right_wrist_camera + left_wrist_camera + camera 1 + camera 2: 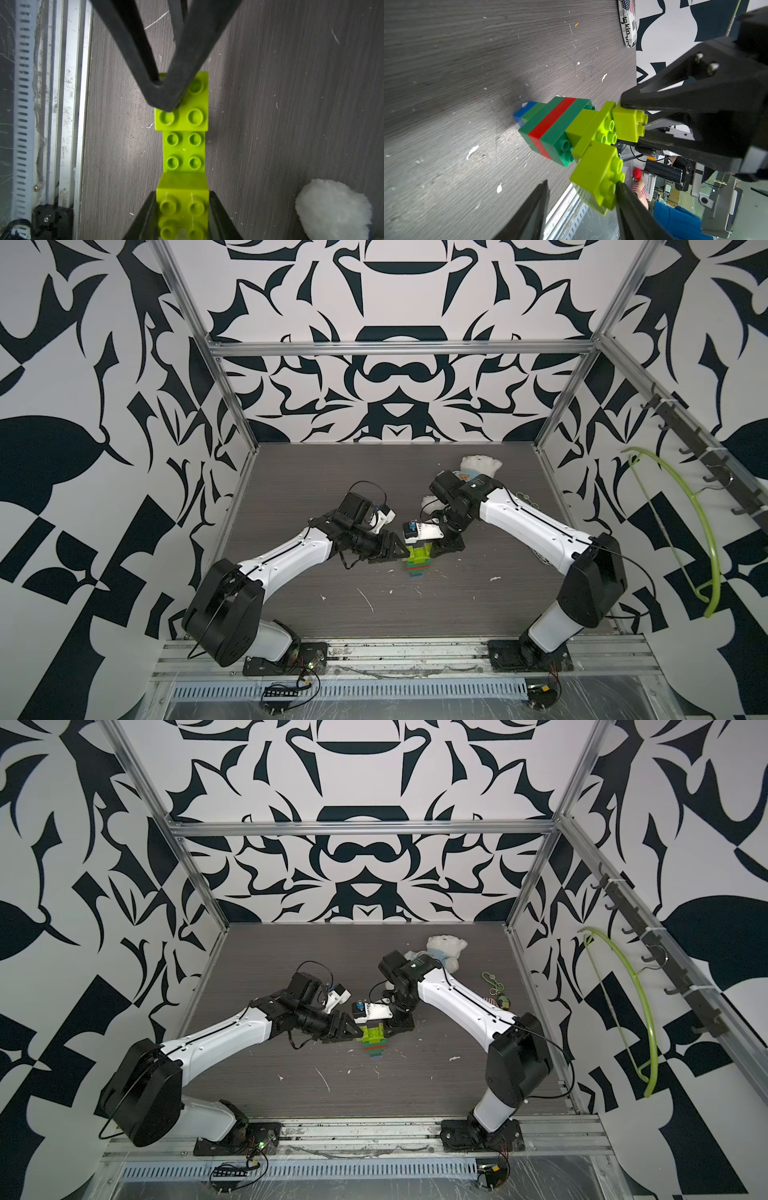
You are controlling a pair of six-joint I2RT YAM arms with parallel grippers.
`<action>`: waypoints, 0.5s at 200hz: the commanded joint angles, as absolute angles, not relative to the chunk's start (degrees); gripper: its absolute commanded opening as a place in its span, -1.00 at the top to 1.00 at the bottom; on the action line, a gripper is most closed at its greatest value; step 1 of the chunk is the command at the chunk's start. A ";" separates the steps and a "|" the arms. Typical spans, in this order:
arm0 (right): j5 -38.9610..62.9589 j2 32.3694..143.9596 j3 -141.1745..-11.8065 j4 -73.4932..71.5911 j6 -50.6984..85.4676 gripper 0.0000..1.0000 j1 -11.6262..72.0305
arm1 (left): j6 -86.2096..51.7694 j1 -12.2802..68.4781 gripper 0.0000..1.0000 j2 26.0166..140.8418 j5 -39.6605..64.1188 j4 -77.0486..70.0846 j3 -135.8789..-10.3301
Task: Assemble a carrot with lego
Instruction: Assemble the lego brick with the lego brick.
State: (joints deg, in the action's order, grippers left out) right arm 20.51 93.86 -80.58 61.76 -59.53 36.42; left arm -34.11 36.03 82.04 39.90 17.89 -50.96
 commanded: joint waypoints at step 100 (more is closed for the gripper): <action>15.91 97.03 -80.65 65.49 -62.50 1.00 38.63 | -33.24 36.15 -0.14 82.49 38.85 19.65 -51.23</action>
